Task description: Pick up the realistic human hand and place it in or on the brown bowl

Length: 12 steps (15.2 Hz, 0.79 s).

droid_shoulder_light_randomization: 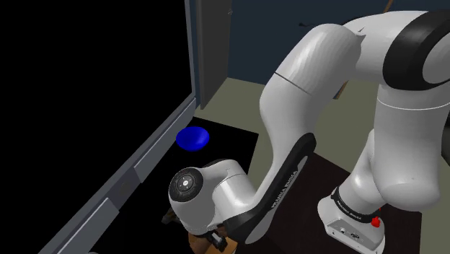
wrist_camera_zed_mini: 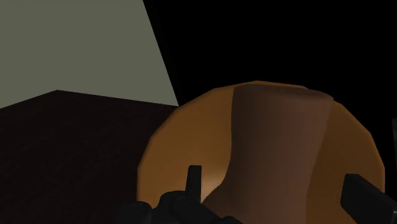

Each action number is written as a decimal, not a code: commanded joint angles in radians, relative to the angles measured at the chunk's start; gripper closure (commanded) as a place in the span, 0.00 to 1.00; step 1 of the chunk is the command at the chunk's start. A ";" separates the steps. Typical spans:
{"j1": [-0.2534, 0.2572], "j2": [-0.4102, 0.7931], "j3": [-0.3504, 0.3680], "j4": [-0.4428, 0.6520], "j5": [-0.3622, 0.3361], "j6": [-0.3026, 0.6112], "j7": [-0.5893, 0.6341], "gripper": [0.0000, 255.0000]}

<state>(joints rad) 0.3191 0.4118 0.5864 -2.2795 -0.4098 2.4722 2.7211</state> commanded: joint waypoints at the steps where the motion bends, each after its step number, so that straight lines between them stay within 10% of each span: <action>1: -0.014 -0.029 0.021 0.001 0.029 -0.025 -0.020 0.00; 12: -0.050 -0.107 0.073 0.013 0.110 -0.099 -0.074 0.00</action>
